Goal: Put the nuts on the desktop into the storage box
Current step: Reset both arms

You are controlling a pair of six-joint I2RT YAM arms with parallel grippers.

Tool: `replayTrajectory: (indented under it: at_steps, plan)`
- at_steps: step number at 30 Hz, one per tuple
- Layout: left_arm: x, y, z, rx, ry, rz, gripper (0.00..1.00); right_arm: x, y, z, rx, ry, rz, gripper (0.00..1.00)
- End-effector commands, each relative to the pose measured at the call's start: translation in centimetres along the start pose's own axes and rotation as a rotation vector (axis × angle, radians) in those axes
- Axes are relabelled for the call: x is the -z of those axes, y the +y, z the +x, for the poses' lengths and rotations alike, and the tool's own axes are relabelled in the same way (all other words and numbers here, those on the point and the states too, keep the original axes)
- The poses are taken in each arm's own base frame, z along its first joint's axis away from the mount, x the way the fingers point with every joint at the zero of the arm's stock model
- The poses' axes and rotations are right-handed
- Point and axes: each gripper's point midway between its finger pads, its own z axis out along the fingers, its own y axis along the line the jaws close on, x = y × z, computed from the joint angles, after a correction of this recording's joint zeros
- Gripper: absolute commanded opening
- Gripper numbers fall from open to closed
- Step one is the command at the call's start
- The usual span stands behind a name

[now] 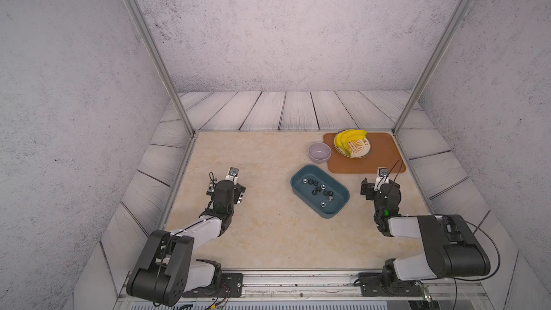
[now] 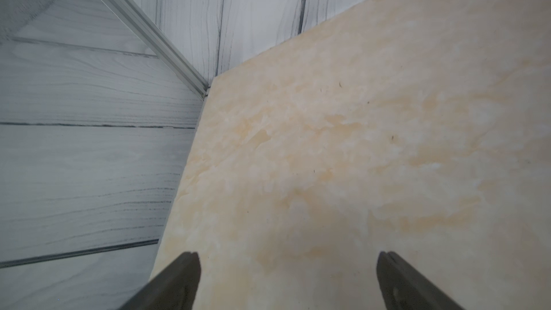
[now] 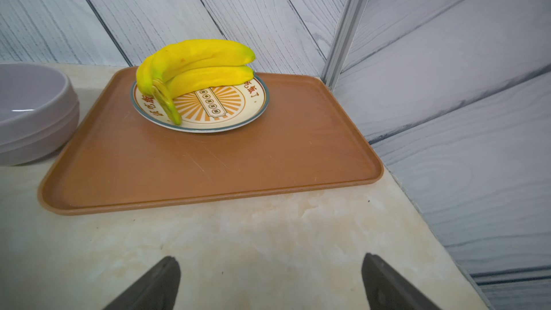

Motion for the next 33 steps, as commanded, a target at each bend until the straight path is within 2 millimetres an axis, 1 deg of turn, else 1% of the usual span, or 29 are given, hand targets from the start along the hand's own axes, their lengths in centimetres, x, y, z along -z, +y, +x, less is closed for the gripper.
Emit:
replayTrajectory:
  at_steps: [1, 3, 6, 7, 8, 9, 10, 11, 13, 15, 17, 18, 22, 33]
  plan:
    - [-0.4, 0.1, -2.5, 0.070, -0.109, 0.064, 0.98, -0.2, 1.3, -1.7, -0.063, -0.131, -0.081, 0.99]
    - [-0.9, -0.2, -2.6, 0.081, -0.094, 0.114, 0.98, -0.1, 1.1, -1.5, -0.066, -0.101, -0.071, 0.99]
    - [-1.3, -0.7, -2.9, 0.097, -0.086, 0.177, 0.98, -1.1, 1.6, -1.5, -0.051, -0.048, -0.090, 0.99]
    - [-1.3, -0.7, -3.2, 0.128, -0.101, 0.201, 0.98, -1.8, 2.0, -1.6, -0.041, -0.034, -0.102, 0.99]
    - [-1.2, -0.8, -3.8, 0.178, -0.160, 0.243, 0.98, -2.4, 2.2, -1.6, -0.029, -0.003, -0.111, 0.99]
    - [-1.3, -1.1, -3.8, 0.193, -0.198, 0.277, 0.98, -2.7, 2.5, -1.3, -0.020, 0.039, -0.122, 0.99]
    - [-1.9, -0.2, -2.8, 0.238, -0.185, 0.244, 0.98, -2.8, 2.6, -1.1, -0.014, 0.077, -0.125, 0.99]
    - [-2.1, 0.5, -2.3, 0.284, -0.205, 0.226, 0.98, -2.7, 2.6, -0.9, -0.010, 0.099, -0.126, 0.99]
    - [-2.7, 1.3, -1.4, 0.334, -0.201, 0.200, 0.98, -2.7, 2.5, -1.0, -0.017, 0.081, -0.123, 0.99]
    - [-3.3, 0.8, -1.6, 0.329, -0.193, 0.236, 0.98, -2.8, 2.5, -1.2, -0.021, 0.040, -0.119, 0.99]
    - [-3.6, 0.4, -1.5, 0.311, -0.135, 0.272, 0.98, -2.8, 2.5, -1.0, -0.019, 0.061, -0.119, 0.99]
    - [-3.8, 0.3, -1.7, 0.315, -0.149, 0.285, 0.98, -2.8, 2.5, -1.0, -0.019, 0.068, -0.119, 0.99]
    - [-4.5, 1.8, -1.0, 0.384, -0.116, 0.253, 0.98, -2.8, 2.5, -1.2, -0.021, 0.041, -0.120, 0.99]
    - [-4.4, 1.9, -1.0, 0.381, -0.106, 0.236, 0.98, -2.7, 2.5, -1.1, -0.019, 0.047, -0.120, 0.99]
